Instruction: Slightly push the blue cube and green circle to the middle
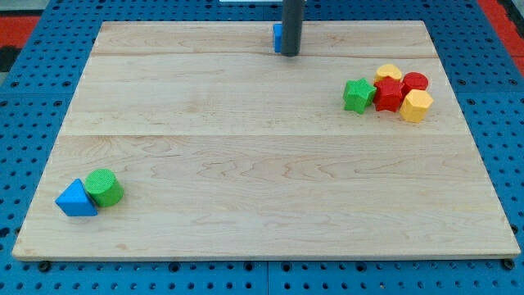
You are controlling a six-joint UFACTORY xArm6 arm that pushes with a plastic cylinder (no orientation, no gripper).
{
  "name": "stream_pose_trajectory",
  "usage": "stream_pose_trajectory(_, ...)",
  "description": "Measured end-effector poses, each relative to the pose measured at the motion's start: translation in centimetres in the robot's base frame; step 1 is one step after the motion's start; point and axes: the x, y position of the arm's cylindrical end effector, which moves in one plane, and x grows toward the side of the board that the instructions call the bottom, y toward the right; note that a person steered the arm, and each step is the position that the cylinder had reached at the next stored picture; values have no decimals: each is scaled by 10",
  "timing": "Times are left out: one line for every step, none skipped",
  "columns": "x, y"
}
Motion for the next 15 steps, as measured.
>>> stream_pose_trajectory(-17,-8)
stream_pose_trajectory(-29,-9)
stream_pose_trajectory(-30,-9)
stream_pose_trajectory(-6,-9)
stream_pose_trajectory(28,-49)
stream_pose_trajectory(73,-98)
stream_pose_trajectory(139,-129)
stream_pose_trajectory(227,-137)
stream_pose_trajectory(304,-156)
stream_pose_trajectory(344,-214)
stream_pose_trajectory(352,-266)
stream_pose_trajectory(352,-268)
stream_pose_trajectory(335,-263)
stream_pose_trajectory(308,-292)
stream_pose_trajectory(300,-300)
